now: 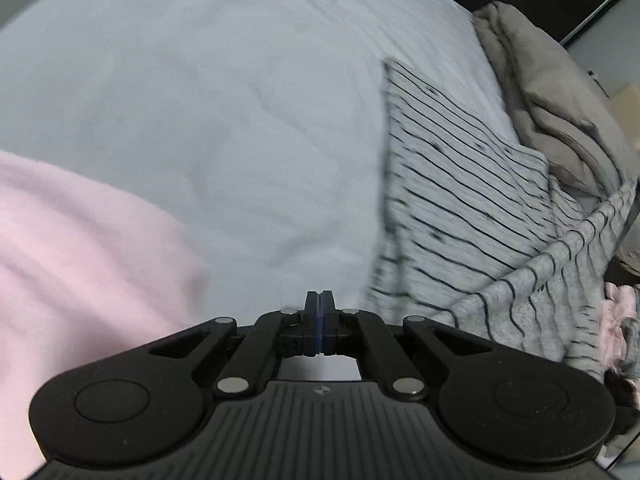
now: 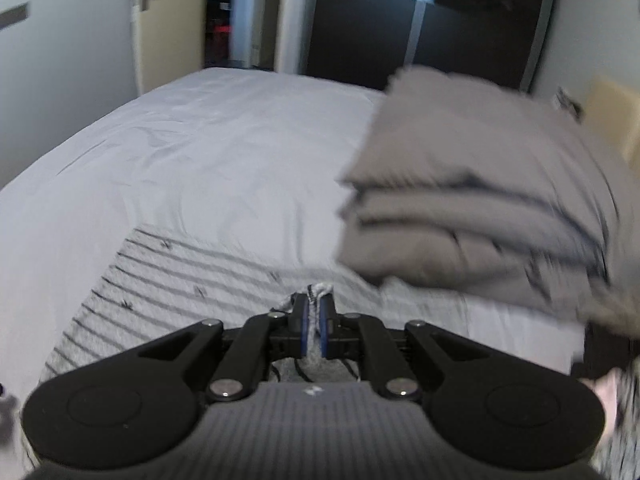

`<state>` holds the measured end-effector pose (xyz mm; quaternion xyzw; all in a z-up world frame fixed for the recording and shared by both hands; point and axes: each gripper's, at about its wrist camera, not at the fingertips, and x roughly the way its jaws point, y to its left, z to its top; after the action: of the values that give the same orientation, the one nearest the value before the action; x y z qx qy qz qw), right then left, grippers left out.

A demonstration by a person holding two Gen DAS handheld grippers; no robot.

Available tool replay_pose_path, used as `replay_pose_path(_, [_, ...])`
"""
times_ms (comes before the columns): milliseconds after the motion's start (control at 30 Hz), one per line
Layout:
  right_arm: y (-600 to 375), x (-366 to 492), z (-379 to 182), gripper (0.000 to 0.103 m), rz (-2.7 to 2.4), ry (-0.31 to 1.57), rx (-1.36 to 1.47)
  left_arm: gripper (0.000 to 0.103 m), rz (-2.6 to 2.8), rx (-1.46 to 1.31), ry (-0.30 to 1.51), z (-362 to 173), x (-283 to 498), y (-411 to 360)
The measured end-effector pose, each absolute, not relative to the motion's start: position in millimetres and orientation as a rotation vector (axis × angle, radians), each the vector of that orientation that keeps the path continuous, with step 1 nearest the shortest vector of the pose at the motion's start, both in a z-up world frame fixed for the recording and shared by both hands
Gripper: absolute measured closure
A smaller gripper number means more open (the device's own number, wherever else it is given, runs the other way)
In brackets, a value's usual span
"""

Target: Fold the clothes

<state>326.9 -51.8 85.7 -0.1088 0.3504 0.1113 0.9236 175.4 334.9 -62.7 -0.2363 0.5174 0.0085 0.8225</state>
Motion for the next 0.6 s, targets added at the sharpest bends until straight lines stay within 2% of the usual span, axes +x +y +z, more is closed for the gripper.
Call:
replay_pose_path(100, [-15, 351, 91, 0.096, 0.287, 0.706, -0.255, 0.103, -0.012, -0.601, 1.083, -66, 172, 350])
replay_pose_path(300, [30, 372, 93, 0.096, 0.311, 0.717, -0.327, 0.102, -0.202, -0.467, 1.041, -53, 181, 322])
replay_pose_path(333, [32, 372, 93, 0.096, 0.315, 0.72, -0.333, 0.099, -0.22, -0.465, 1.045, -54, 183, 318])
replay_pose_path(400, [31, 371, 92, 0.096, 0.32, 0.726, -0.336, 0.083, -0.217, -0.47, 1.061, -59, 187, 312])
replay_pose_path(467, [28, 371, 93, 0.096, 0.321, 0.73, -0.337, 0.075, -0.199, -0.473, 1.093, -68, 190, 308])
replay_pose_path(600, [24, 372, 94, 0.096, 0.321, 0.736, -0.34, 0.075, -0.166, -0.474, 1.158, -86, 194, 299])
